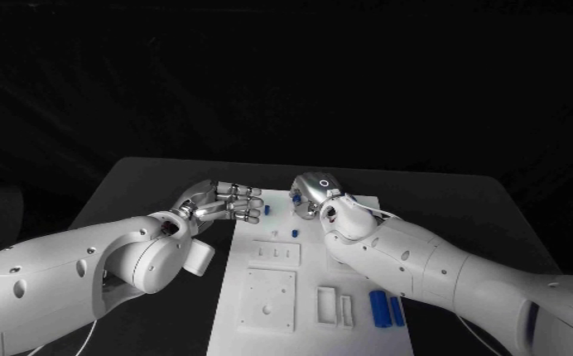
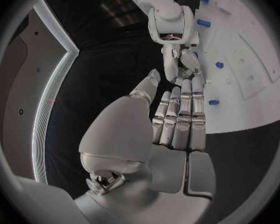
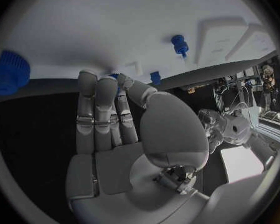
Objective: Assemble the parts on the task board
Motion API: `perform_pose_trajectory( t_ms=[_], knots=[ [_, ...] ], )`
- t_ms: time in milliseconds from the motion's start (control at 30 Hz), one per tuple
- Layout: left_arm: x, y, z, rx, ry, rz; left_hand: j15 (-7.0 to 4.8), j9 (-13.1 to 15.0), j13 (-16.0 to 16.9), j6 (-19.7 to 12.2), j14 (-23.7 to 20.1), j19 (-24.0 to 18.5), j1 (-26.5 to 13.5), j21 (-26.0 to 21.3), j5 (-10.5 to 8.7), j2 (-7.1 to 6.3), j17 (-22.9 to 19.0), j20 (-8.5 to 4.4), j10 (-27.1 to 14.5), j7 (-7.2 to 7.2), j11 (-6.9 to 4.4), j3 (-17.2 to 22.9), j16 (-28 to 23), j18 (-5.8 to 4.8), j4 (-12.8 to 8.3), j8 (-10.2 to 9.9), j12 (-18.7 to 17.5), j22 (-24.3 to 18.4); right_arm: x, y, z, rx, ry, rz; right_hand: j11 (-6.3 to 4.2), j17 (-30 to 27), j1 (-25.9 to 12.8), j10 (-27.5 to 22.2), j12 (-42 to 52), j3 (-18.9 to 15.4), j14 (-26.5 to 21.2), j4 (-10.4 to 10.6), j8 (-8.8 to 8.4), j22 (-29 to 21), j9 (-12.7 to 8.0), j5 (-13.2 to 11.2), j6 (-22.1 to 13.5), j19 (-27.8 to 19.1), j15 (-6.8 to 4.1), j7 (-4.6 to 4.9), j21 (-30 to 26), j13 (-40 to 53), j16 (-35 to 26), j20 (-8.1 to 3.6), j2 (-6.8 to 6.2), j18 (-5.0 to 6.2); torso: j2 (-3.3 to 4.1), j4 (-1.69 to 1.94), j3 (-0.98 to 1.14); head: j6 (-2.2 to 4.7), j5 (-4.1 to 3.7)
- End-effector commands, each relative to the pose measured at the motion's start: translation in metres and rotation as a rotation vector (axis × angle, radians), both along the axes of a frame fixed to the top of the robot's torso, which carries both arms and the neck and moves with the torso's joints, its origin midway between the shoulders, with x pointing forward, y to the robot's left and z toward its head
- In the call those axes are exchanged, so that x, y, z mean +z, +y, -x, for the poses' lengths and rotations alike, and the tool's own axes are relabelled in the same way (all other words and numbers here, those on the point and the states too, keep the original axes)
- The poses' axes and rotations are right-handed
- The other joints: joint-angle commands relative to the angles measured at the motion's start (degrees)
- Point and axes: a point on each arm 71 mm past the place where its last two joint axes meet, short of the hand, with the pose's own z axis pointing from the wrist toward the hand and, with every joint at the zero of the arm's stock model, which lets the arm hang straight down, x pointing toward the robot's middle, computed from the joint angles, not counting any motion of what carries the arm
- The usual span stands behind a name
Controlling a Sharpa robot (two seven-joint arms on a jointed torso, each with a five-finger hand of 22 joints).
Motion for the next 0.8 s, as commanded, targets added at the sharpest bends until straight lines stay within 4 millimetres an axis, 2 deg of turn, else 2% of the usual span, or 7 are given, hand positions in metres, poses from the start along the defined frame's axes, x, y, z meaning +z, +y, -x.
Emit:
perform_pose_trajectory(
  t_ms=[33, 333, 500, 567, 600, 700, 800],
  knots=[
    [0.002, -0.003, 0.0, -0.019, -0.008, 0.005, 0.31, 0.08, 0.08, -0.04, -0.23, -0.5, -0.36, 0.21, 0.01, 0.24, 0.08, 0.06, 0.26, 0.33, 0.2, 0.02, -0.15, 0.02, -0.23, 0.33, 0.26, -0.07, -0.006, -0.001, -0.001, -0.002, 0.041, 0.024, -1.49, -0.1, 0.26, 1.53, 0.09, -0.04, 0.14, -0.38, 0.2, 0.26, 0.09, 0.12, 0.01, 0.44, -0.17, 0.22, -0.42, 0.07, -0.25, 0.05, 0.2, 0.67, 0.0, -0.08, -0.06, -0.19, 0.1],
    [0.002, -0.003, 0.0, -0.017, -0.007, 0.004, 0.34, 0.06, 0.08, -0.54, -0.27, -0.77, -0.48, 0.72, 0.02, 0.25, 0.09, 0.1, 0.06, 0.45, 0.28, -0.04, -0.15, 0.04, -0.35, 0.31, 0.25, -0.29, -0.007, 0.0, -0.001, -0.002, 0.055, 0.021, -1.13, -0.22, -0.17, 0.27, 0.04, -0.21, 0.1, -0.24, 0.05, 0.34, -0.02, 0.11, -1.04, 0.43, 0.1, 0.57, -1.46, 0.02, -0.36, 0.21, 0.09, 0.71, -0.03, -0.23, -0.07, -0.35, 0.17],
    [0.002, -0.002, -0.001, -0.015, -0.007, 0.003, 0.37, 0.05, 0.08, -0.81, -0.31, -0.77, -0.47, 0.75, 0.01, 0.2, 0.08, 0.12, -0.06, 0.52, 0.34, -0.08, -0.16, 0.05, -0.36, 0.3, 0.26, -0.32, -0.007, -0.003, -0.002, -0.005, 0.052, -0.018, 1.09, -0.73, -3.73, -8.78, 0.05, -6.09, -0.08, 2.16, 0.05, -1.35, -0.17, 0.21, -7.76, 0.23, 1.49, 1.58, -4.36, -0.04, -1.14, 1.45, -3.8, 1.24, -0.09, -0.3, -0.11, -0.31, 0.23],
    [0.002, -0.002, -0.001, -0.013, -0.007, 0.003, 0.37, 0.05, 0.08, -0.81, -0.31, -0.77, -0.47, 0.75, 0.01, 0.2, 0.08, 0.12, -0.06, 0.52, 0.34, -0.08, -0.16, 0.05, -0.36, 0.3, 0.26, -0.32, -0.006, -0.003, -0.001, -0.005, 0.045, -0.037, 2.25, -1.07, -2.17, -14.06, 0.22, -12.46, 0.02, 3.99, 0.18, -2.66, -0.11, 0.39, -9.6, 0.82, 2.19, 0.71, -5.67, -0.02, -1.56, 2.21, -4.17, 2.09, -0.07, -0.32, -0.1, -0.28, 0.25],
    [0.002, -0.002, -0.001, -0.012, -0.008, 0.002, 0.37, 0.05, 0.08, -0.81, -0.31, -0.77, -0.47, 0.75, 0.01, 0.2, 0.08, 0.12, -0.06, 0.52, 0.34, -0.08, -0.16, 0.05, -0.36, 0.3, 0.26, -0.32, -0.005, -0.004, -0.001, -0.004, 0.039, -0.05, 2.72, -1.29, 1.01, -17.85, -0.03, -17.9, 0.02, 7.44, 0.13, -4.07, -0.13, 0.73, -10.16, 1.72, 2.52, 0.6, -7.0, -0.09, -1.69, 2.81, -4.19, 3.08, -0.07, -0.35, -0.09, -0.26, 0.3],
    [0.002, -0.001, -0.001, -0.009, -0.008, 0.002, 0.4, 0.04, 0.08, -1.08, -0.37, -0.8, -0.46, 0.75, 0.02, 0.14, 0.08, 0.16, -0.2, 0.52, 0.38, -0.12, -0.15, 0.06, -0.35, 0.29, 0.26, -0.39, -0.002, -0.005, 0.001, 0.003, 0.024, -0.076, 3.2, -1.45, 4.46, -22.48, -0.22, -21.12, -0.12, 14.32, 0.12, -5.71, -0.14, 0.99, -10.58, 2.95, 2.51, 0.37, -8.73, -0.35, -1.56, 2.99, -6.53, 3.52, -0.1, -0.4, -0.06, -0.17, 0.33],
    [0.003, 0.001, -0.001, -0.004, -0.01, 0.001, 0.4, 0.04, 0.08, -1.08, -0.37, -0.8, -0.46, 0.75, 0.02, 0.14, 0.08, 0.16, -0.2, 0.52, 0.38, -0.12, -0.15, 0.06, -0.35, 0.29, 0.26, -0.39, 0.003, -0.008, 0.003, 0.011, 0.012, -0.093, 3.19, -1.43, 5.58, -22.46, -0.2, -22.24, -0.15, 16.34, 0.12, -6.09, -0.13, 1.83, -10.51, 3.37, 2.45, 0.39, -9.24, -0.34, -1.44, 2.9, -7.04, 3.53, -0.15, -0.54, -0.04, -0.11, 0.41]
  ],
)
